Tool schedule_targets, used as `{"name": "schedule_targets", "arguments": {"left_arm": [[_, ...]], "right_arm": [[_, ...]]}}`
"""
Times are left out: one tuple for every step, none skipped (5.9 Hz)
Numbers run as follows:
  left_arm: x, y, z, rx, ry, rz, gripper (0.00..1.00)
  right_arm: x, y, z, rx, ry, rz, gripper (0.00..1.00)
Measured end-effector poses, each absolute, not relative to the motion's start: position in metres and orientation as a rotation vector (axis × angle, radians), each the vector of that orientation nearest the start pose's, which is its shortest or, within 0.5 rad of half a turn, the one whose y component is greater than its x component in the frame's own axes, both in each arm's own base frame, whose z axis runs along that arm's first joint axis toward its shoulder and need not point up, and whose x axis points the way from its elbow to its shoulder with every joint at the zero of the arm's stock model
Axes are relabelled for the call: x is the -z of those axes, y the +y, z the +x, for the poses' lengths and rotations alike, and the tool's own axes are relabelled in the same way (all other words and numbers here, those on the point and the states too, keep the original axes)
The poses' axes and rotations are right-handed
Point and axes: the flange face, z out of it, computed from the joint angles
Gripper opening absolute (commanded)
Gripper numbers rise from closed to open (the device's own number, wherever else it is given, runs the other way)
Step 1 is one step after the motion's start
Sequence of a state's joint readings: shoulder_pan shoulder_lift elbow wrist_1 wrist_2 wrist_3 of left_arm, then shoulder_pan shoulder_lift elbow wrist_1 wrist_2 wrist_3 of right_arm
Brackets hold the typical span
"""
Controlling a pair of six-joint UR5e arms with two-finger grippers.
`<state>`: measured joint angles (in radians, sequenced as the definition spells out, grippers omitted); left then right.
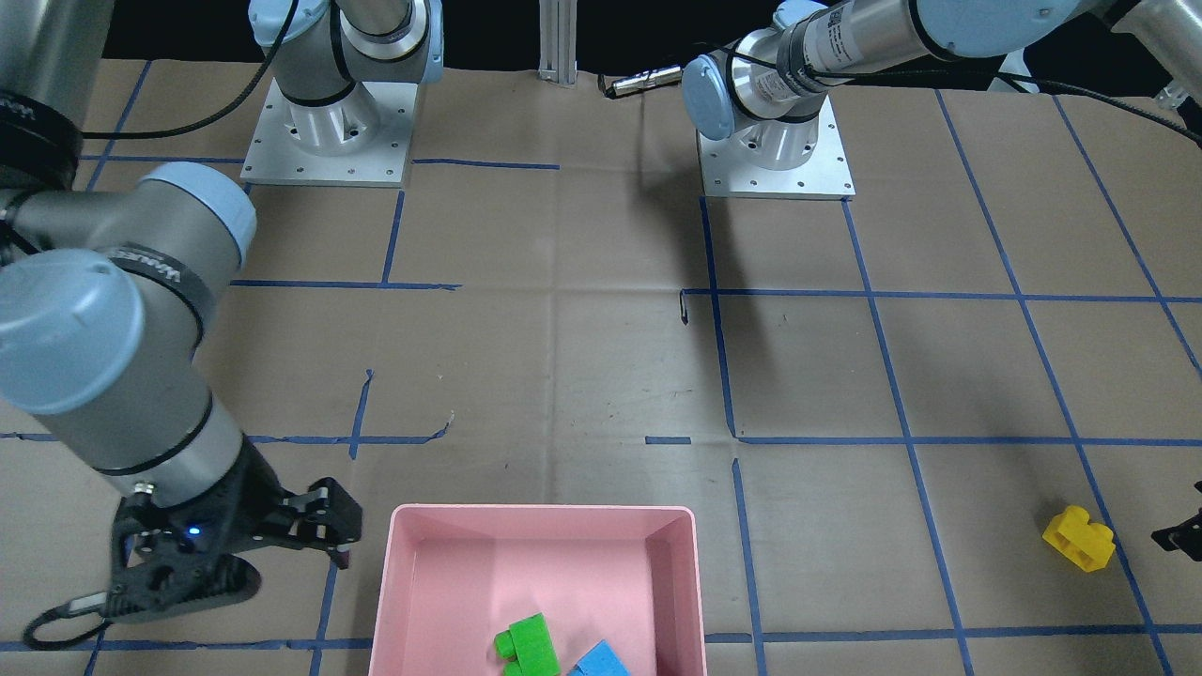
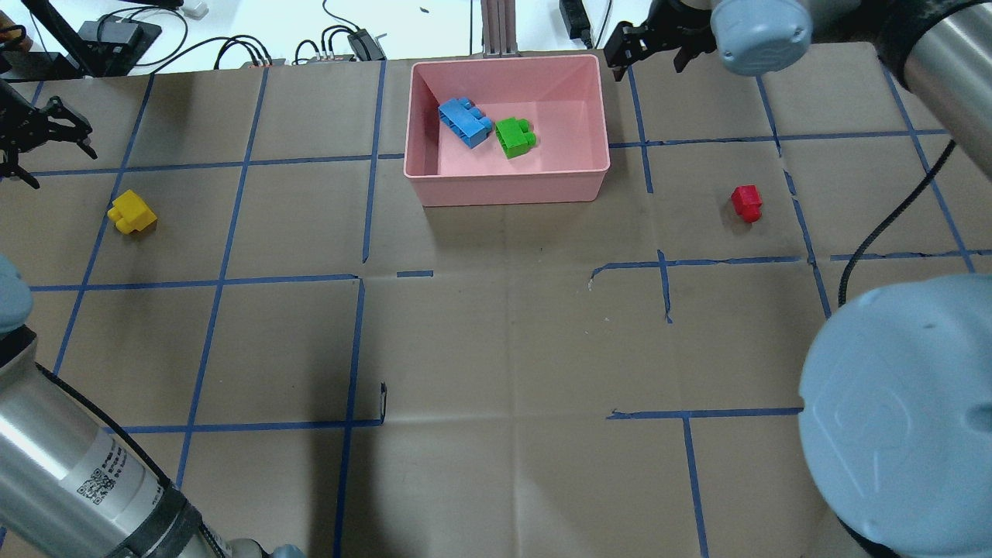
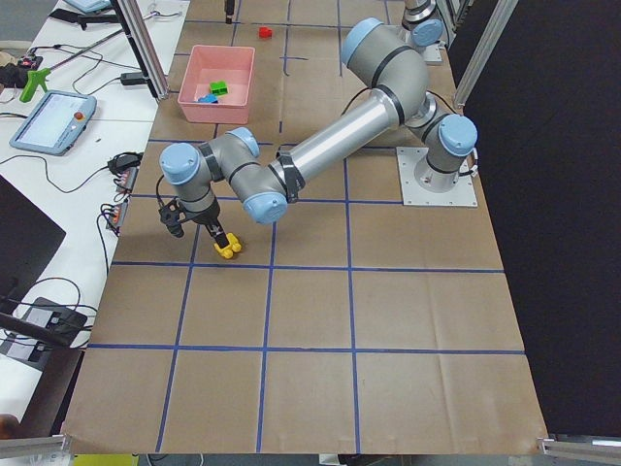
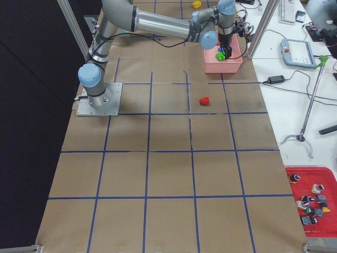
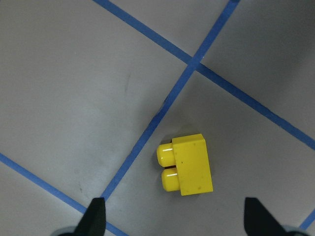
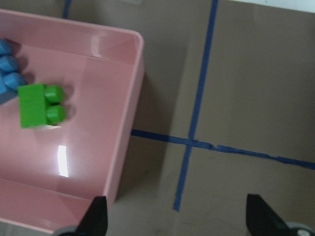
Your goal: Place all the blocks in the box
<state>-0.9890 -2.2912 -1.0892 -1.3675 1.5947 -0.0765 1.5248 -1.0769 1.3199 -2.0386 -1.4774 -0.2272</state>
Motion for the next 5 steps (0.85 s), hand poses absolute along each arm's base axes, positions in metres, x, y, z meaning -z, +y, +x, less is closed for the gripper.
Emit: {"name": "schedule_targets", "arguments": {"left_arm": [[-0.269,-0.714,0.295,-0.083,2.957,-1.05,0.99],[-0.253,-0.721,0.286,-0.094,2.964,-1.066,0.99],[-0.238,-0.724,0.284,-0.114,2.968,-1.066,0.99],[-0.221,-0.723,0.285,-0.151,2.971,-1.066,0.99],[-0.204,-0.716,0.287,-0.175,2.971,-1.07,0.99]], "right_arm": [[-0.347,-0.688,0.067,0.335,3.096,-0.271,0.99],[-0.315,-0.664,0.036,0.332,3.121,-0.207,0.99],[-0.281,-0.643,0.009,0.314,3.114,-0.129,0.99],[-0.258,-0.634,-0.01,0.312,3.089,-0.077,0.99],[-0.239,-0.631,-0.019,0.337,3.079,-0.061,0.99]]}}
